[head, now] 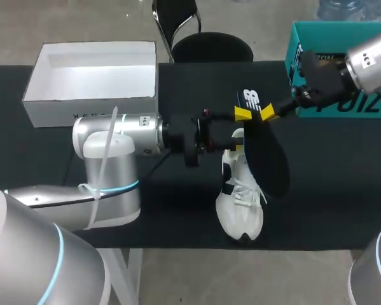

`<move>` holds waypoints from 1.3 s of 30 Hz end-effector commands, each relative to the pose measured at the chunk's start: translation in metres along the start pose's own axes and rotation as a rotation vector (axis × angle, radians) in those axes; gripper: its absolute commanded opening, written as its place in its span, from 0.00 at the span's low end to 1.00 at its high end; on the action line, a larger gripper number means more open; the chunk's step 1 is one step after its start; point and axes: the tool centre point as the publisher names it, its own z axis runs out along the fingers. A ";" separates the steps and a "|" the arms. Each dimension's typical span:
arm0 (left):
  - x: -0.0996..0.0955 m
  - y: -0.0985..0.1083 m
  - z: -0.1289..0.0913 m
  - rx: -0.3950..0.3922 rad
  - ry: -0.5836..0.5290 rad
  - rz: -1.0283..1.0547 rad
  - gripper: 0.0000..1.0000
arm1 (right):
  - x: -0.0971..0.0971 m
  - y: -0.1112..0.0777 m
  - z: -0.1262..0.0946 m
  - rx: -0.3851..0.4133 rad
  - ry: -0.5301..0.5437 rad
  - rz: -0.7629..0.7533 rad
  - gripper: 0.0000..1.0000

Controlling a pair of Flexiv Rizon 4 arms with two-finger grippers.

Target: Take the shoe out of the shoebox, open the shoe tongue, remove and reinsert the insole, then place the shoe into the shoebox

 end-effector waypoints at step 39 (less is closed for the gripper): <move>0.006 0.006 0.015 0.013 -0.006 0.018 0.00 | -0.004 0.001 -0.010 -0.070 -0.002 0.015 1.00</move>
